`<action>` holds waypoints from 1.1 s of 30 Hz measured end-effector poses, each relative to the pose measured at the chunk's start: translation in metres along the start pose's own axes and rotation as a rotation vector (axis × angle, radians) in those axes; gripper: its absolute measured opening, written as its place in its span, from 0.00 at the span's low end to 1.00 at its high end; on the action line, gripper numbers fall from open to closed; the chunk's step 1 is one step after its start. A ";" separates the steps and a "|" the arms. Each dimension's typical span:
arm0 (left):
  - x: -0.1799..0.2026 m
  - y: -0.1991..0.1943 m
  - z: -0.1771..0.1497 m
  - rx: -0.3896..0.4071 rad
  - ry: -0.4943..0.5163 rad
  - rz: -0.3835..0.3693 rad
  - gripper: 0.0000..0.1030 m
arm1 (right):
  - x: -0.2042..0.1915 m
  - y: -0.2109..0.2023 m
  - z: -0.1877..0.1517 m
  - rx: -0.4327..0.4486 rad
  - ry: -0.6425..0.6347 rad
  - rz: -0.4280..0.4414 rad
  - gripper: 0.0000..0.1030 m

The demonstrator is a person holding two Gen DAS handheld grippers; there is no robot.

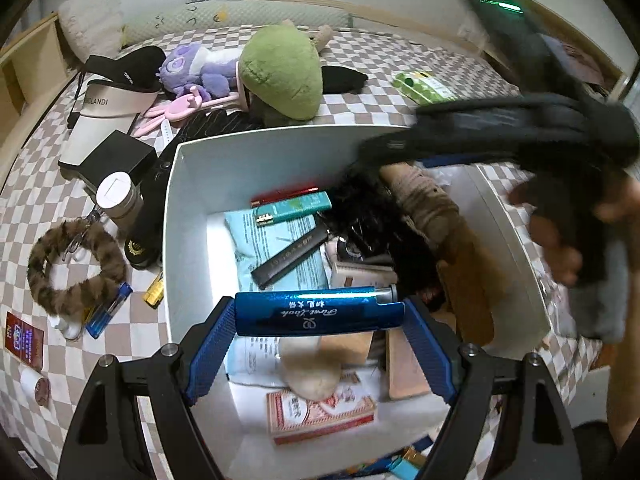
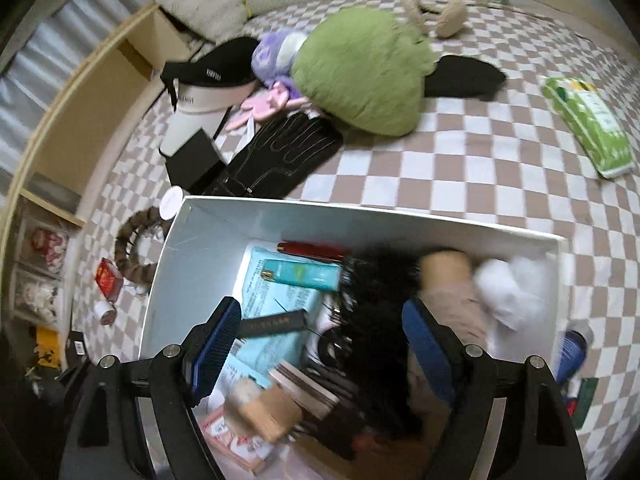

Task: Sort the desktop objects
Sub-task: 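Lower the blue lighter into the box and open the left tool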

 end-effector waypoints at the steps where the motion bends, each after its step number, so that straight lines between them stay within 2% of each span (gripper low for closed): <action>1: 0.000 0.003 0.004 -0.006 -0.016 0.005 0.81 | 0.006 -0.007 -0.001 0.009 0.009 0.007 0.81; 7: -0.005 0.026 0.026 -0.051 -0.112 -0.009 0.81 | 0.044 -0.032 -0.007 0.029 0.082 0.037 0.81; 16: -0.026 0.071 0.047 -0.146 -0.250 0.027 0.81 | 0.084 -0.050 -0.021 0.032 0.121 0.032 0.81; 25: -0.031 0.108 0.049 -0.223 -0.246 0.076 0.81 | 0.091 -0.058 -0.034 0.039 0.096 0.036 0.81; 33: -0.039 0.121 0.051 -0.230 -0.241 0.078 0.81 | 0.085 -0.056 -0.043 0.025 0.066 0.048 0.81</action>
Point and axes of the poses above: each gripper's, at about its wrist camera, not at the fingertips, and y roughly the way its jaws point, x to its right, z to its top, the point moved 3 cm from there along y, roughly the way its jaws point, and after that the axes turned 9 degrees about y, right-handed, at the moved point
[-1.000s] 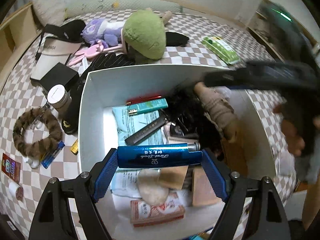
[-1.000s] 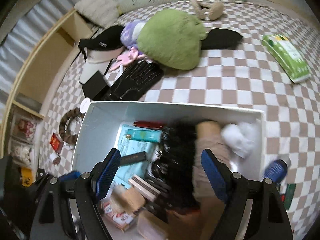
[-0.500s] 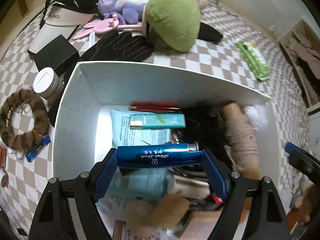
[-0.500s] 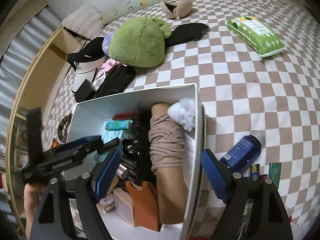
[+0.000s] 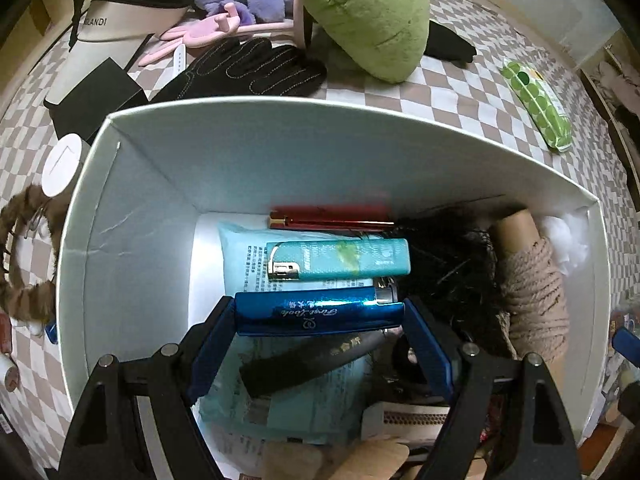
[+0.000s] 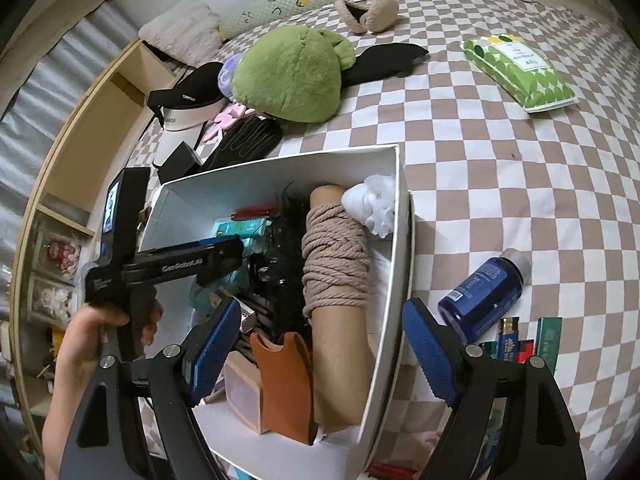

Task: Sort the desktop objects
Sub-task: 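Lower the blue lighter into the box and open the left tool, then raise both tools out of the box back over the scattered items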

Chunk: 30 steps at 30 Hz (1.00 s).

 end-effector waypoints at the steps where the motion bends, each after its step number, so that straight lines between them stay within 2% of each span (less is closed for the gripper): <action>1: 0.000 0.002 0.000 -0.004 -0.002 -0.007 0.81 | -0.002 0.001 -0.001 -0.002 -0.004 0.000 0.81; 14: -0.002 -0.001 -0.002 -0.011 -0.013 -0.009 0.81 | -0.015 0.002 -0.007 -0.013 -0.041 0.003 0.81; 15: -0.001 -0.001 -0.002 -0.010 -0.013 -0.009 0.81 | -0.016 0.002 -0.008 -0.014 -0.044 0.004 0.81; 18: -0.001 -0.001 -0.002 -0.006 -0.016 -0.021 0.92 | -0.016 0.002 -0.008 -0.013 -0.045 0.004 0.81; 30: 0.004 -0.019 -0.006 0.055 -0.006 -0.035 0.93 | -0.023 -0.008 -0.012 0.018 -0.053 0.025 0.81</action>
Point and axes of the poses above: each gripper's, at about its wrist camera, not at the fingertips, and y roughly the way its jaws point, x to its right, z to its top, the point moved 3 cm from there along y, roughly the way its jaws point, and after that the axes turned 9 degrees about y, right-handed, at the moved point
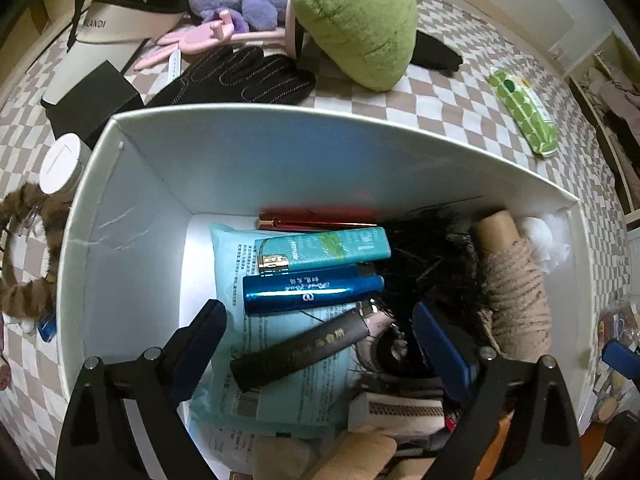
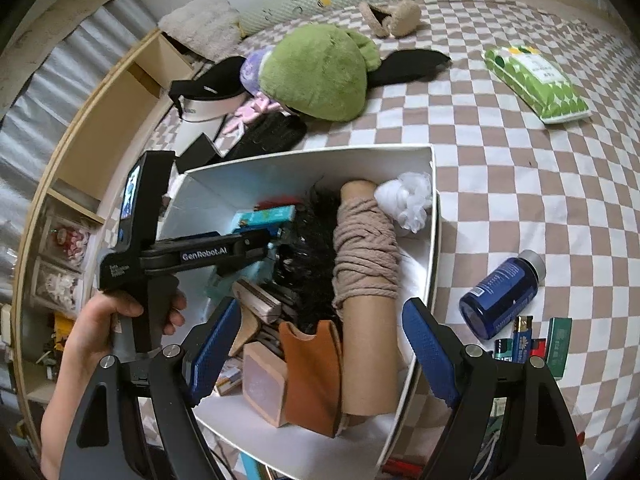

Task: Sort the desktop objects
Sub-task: 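Raise both tools out of the box back over the scattered items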

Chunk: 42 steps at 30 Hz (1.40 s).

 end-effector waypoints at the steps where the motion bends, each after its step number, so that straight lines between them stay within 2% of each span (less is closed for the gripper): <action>1: 0.001 -0.004 -0.001 0.009 0.003 -0.007 0.95 | -0.003 -0.003 0.000 0.018 -0.007 0.003 0.81; 4: 0.006 -0.019 -0.006 0.043 0.019 -0.015 1.00 | -0.013 -0.014 -0.002 0.082 -0.027 0.015 0.81; 5: 0.008 -0.024 -0.007 0.056 0.026 -0.016 1.00 | -0.016 -0.018 -0.002 0.100 -0.032 0.017 0.84; 6: 0.009 -0.029 -0.009 0.067 0.032 -0.017 1.00 | -0.019 -0.022 -0.003 0.119 -0.037 0.018 0.94; 9: 0.010 -0.043 -0.014 0.093 0.036 -0.023 1.00 | -0.026 -0.032 -0.006 0.179 -0.047 0.009 1.00; 16: 0.011 -0.076 -0.027 0.154 0.047 -0.037 1.00 | -0.031 -0.050 -0.013 0.244 -0.036 -0.022 1.00; 23: 0.014 -0.112 -0.046 0.217 0.082 -0.037 1.00 | -0.029 -0.058 -0.031 0.286 -0.031 -0.101 1.00; 32: 0.008 -0.146 -0.075 0.286 0.127 0.014 1.00 | -0.044 -0.079 -0.055 0.372 -0.063 -0.163 1.00; 42: -0.004 -0.182 -0.109 0.345 0.147 -0.003 1.00 | -0.057 -0.105 -0.082 0.426 -0.050 -0.144 1.00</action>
Point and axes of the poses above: each gripper's, at about its wrist camera, not at the fingertips, and y roughly the way its jaws point, x to its right, z to its top, the point moved 3 cm from there along y, roughly the way its jaws point, and after that the axes turned 9 degrees about y, right-handed, at the moved point
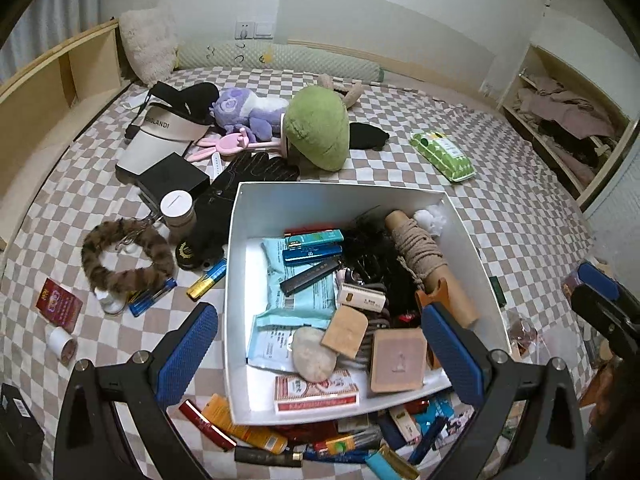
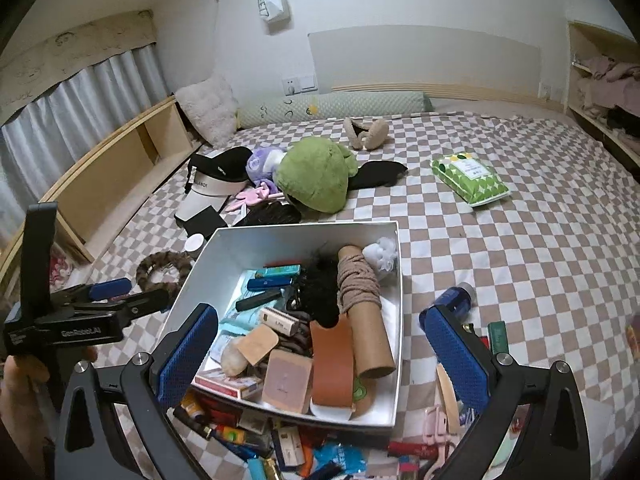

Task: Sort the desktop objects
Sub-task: 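Raise both tools out of the box back over the scattered items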

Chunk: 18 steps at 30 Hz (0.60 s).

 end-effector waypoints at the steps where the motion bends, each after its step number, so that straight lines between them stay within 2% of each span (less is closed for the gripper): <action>1: 0.000 -0.004 -0.002 0.008 0.008 0.002 1.00 | 0.000 -0.002 -0.002 -0.002 0.002 0.000 1.00; 5: 0.001 -0.021 -0.013 0.035 0.052 0.026 1.00 | 0.000 -0.008 -0.012 -0.011 0.008 0.001 1.00; 13: -0.009 -0.039 -0.039 0.029 0.104 0.067 1.00 | -0.001 -0.022 -0.031 -0.021 0.011 0.004 1.00; 18: -0.020 -0.047 -0.054 0.015 0.110 0.050 1.00 | -0.002 -0.028 -0.039 0.000 -0.031 0.001 1.00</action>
Point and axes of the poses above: each gripper's, at about its wrist camera, not at the fingertips, and y roughly the way its jaws point, x to its right, z to its top, the point moved 3 cm from there along y, roughly the way its jaws point, and after that the axes turned 9 degrees about y, right-handed, at the moved point
